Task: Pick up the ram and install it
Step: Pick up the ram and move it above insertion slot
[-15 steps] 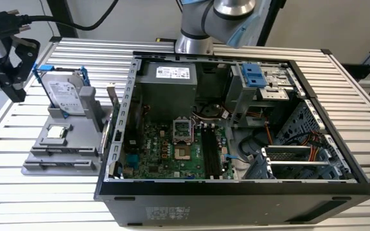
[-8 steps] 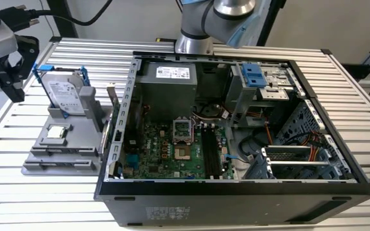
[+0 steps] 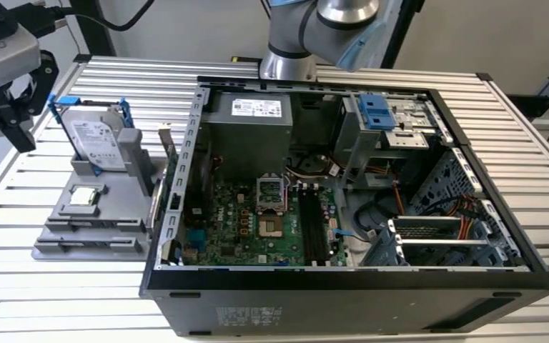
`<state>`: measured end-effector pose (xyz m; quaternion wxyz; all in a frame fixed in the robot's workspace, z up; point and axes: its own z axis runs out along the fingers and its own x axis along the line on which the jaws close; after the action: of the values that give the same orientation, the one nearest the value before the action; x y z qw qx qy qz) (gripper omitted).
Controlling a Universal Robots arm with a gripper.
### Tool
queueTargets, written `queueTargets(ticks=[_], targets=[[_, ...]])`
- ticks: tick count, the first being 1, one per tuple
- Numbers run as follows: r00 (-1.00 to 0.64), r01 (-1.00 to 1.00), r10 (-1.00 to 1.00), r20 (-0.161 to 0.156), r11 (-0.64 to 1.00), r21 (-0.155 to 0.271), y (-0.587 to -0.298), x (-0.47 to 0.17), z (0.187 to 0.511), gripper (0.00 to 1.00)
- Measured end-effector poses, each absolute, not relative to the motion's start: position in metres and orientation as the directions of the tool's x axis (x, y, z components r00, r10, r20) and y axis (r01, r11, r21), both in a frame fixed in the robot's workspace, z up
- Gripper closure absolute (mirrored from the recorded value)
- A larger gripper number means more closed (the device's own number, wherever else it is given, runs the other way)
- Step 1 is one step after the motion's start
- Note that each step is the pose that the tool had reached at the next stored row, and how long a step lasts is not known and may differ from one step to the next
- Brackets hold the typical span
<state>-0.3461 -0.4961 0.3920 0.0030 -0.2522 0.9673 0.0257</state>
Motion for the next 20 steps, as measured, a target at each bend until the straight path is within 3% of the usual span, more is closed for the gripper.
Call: queueTargets(ticks=[20], targets=[[-0.643,-0.765,-0.766,-0.018,0.642,0.047,-0.4961,-0.3461,0.3920,1.00]])
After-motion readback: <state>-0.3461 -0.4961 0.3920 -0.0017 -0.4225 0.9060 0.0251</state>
